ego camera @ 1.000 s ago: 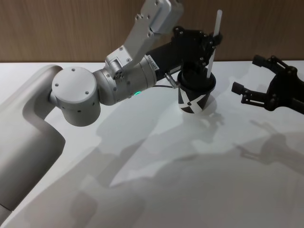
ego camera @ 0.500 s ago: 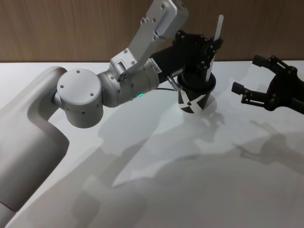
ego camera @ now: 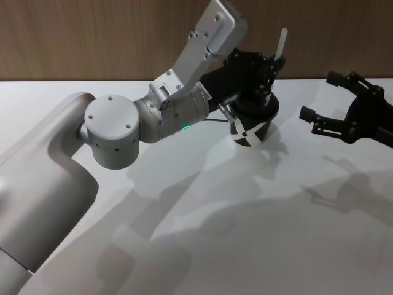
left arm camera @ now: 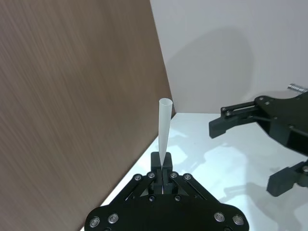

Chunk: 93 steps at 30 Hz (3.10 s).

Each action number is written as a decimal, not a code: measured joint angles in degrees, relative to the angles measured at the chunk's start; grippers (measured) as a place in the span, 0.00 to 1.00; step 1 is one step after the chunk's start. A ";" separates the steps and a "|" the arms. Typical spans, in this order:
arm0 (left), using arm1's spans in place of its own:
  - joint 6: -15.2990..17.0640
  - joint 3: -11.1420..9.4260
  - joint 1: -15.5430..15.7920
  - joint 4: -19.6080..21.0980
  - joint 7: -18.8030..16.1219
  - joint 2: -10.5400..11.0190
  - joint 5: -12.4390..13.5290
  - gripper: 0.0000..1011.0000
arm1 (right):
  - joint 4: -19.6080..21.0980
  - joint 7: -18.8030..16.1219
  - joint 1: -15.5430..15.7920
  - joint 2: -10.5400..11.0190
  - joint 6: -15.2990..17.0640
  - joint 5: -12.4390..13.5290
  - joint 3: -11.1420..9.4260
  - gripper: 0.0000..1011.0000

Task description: Pick up the straw with one hand, pass it to the other hand, and insert it into the cup.

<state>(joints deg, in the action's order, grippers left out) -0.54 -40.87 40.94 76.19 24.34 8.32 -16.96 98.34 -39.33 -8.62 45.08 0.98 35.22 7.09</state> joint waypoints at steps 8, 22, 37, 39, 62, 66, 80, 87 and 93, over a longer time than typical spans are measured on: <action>-0.70 0.15 0.26 -2.50 -0.23 -1.12 0.51 0.01 | 0.00 0.00 0.00 0.00 0.00 0.00 0.00 0.99; -1.35 0.29 0.48 -4.55 -0.41 -2.04 0.93 0.34 | 0.00 0.00 0.00 0.00 0.00 0.00 0.00 0.99; -1.48 0.64 0.09 -4.52 -0.53 -1.94 1.09 0.81 | 0.10 0.19 -0.06 -0.04 0.21 0.39 -0.06 0.99; -1.47 0.87 -0.44 -3.90 -0.81 -1.55 1.16 0.86 | 0.24 0.54 -0.09 -0.19 0.65 0.91 -0.23 0.99; -2.93 4.81 -8.37 3.90 -6.79 3.12 2.99 0.99 | 5.86 13.05 -2.37 -5.66 12.56 12.36 -3.99 0.99; -3.73 5.56 -9.62 4.74 -7.77 3.27 2.99 0.99 | 6.93 16.19 -3.23 -6.74 15.67 14.25 -3.87 0.99; -6.70 7.66 -12.30 6.14 -10.78 2.77 3.75 0.99 | 8.82 17.75 -5.40 -5.84 21.46 16.45 -0.46 0.99; -7.59 8.27 -12.42 6.14 -11.80 2.12 4.47 0.99 | 9.01 15.14 -5.86 -3.68 20.25 13.98 1.87 0.99; -7.60 8.69 -12.39 6.11 -12.24 1.75 4.85 0.99 | 8.90 13.07 -5.98 -2.17 16.82 10.82 3.76 0.99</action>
<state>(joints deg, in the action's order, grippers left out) -8.14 -32.18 28.56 82.30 12.09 10.07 -12.11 107.24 -26.26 -14.60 42.92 17.81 46.04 10.85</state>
